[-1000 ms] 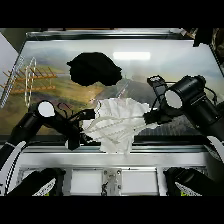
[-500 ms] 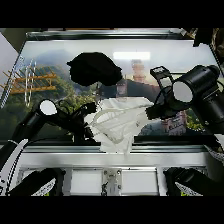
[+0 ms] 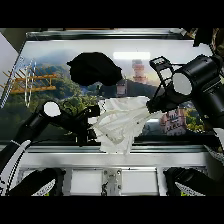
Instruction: Fold the clothes and pants, and hang the long-sleeved shirts on hangers.
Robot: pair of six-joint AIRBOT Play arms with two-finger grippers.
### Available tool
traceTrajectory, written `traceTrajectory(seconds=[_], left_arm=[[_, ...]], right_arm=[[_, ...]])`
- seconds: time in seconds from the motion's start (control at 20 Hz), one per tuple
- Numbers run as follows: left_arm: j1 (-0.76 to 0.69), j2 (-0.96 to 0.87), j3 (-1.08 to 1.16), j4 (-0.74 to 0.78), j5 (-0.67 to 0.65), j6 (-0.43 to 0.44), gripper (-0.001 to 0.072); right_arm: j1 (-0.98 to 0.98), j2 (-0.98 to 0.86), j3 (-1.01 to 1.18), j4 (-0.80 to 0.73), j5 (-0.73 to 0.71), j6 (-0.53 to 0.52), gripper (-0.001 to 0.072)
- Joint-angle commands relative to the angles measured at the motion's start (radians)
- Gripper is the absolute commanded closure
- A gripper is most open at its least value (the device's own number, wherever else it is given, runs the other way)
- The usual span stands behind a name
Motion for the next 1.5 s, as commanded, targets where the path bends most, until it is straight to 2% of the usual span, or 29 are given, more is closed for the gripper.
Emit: traceTrajectory(seconds=[0.0,0.3,0.5,0.75,0.9,1.05,1.25,1.45], left_arm=[[-0.004,-0.001,0.0,-0.004,0.0,0.018,0.0696],[-0.004,-0.001,0.0,-0.005,-0.002,0.018,0.0695],[-0.004,-0.001,0.0,-0.006,-0.001,0.018,0.0696],[-0.004,0.0,0.0,-0.006,-0.008,0.019,0.0695],[0.007,0.0,0.0,-0.003,-0.046,0.019,0.0696],[0.021,0.0,0.0,-0.003,-0.079,0.019,0.0696],[-0.01,0.0,0.0,-0.005,-0.085,0.078,0.0695],[-0.003,-0.034,0.022,-0.012,-0.088,0.079,0.0696]], right_arm=[[0.003,-0.002,0.014,0.002,-0.009,-0.015,0.0698],[0.132,0.0,0.024,0.01,-0.039,-0.013,0.0698],[0.201,0.0,0.036,0.042,-0.048,0.032,0.0697],[0.241,0.0,0.042,0.05,-0.132,0.05,0.0698],[0.233,0.0,0.042,-0.068,-0.055,0.112,0.0698],[0.206,0.0,0.042,-0.187,0.035,0.111,0.0698],[0.199,0.0,0.042,-0.15,-0.007,0.1,0.0698],[0.26,0.0,0.042,-0.109,-0.013,0.1,0.0698]])
